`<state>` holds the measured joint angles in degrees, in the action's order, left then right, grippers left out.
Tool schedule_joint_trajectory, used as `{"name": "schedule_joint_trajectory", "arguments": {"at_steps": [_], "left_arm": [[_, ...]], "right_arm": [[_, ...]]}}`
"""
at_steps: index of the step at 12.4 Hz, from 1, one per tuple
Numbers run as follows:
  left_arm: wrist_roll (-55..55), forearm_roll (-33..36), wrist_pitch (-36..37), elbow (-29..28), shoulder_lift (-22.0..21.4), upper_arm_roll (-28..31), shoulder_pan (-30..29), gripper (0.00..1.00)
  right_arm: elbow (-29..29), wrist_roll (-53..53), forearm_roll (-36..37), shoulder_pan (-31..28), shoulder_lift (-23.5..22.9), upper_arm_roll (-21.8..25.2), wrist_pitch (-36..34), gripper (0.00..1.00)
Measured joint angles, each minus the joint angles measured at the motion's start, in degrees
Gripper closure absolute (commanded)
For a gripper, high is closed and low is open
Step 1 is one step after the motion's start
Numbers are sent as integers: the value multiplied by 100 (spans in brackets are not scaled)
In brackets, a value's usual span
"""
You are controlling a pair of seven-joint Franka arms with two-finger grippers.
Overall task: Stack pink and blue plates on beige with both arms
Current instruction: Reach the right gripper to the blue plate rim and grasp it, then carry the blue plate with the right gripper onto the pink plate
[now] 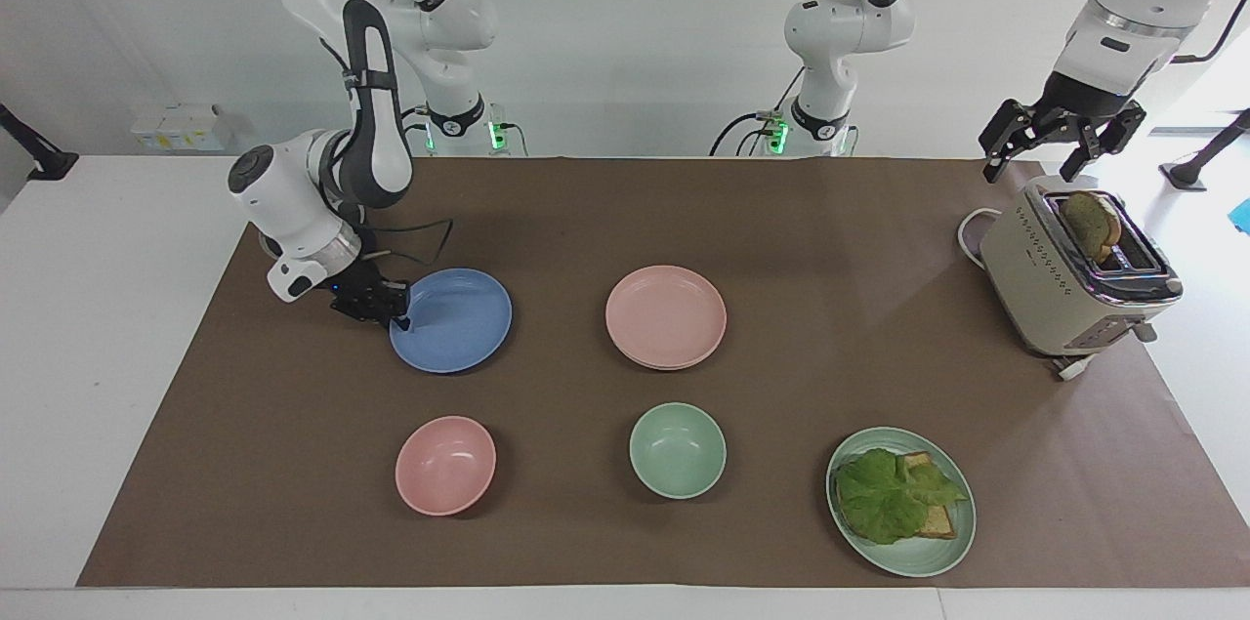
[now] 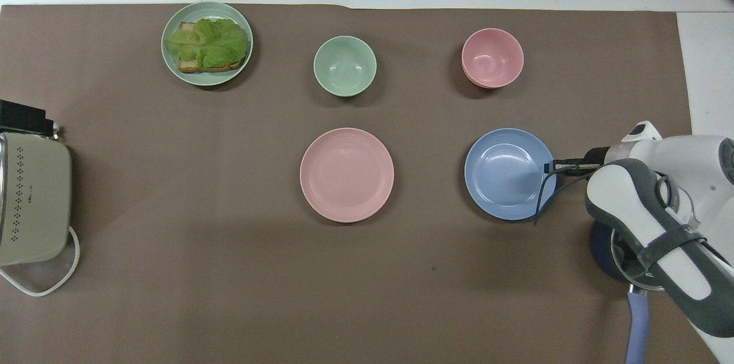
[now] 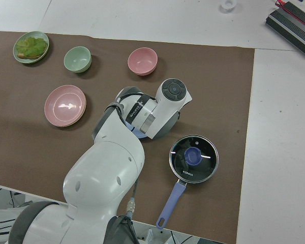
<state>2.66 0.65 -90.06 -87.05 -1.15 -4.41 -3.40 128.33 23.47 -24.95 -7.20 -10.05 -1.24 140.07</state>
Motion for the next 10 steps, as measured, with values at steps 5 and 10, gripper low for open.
{"name": "schedule_joint_trajectory", "arguments": {"at_steps": [5, 10], "left_arm": [[0, 0, 0, 0, 0, 0, 0, 0], [0, 0, 0, 0, 0, 0, 0, 0]], "right_arm": [[-79, 3, -38, -14, 81, -1, -199, 100], [-148, 9, -608, 150, 552, -123, -594, 100]]}}
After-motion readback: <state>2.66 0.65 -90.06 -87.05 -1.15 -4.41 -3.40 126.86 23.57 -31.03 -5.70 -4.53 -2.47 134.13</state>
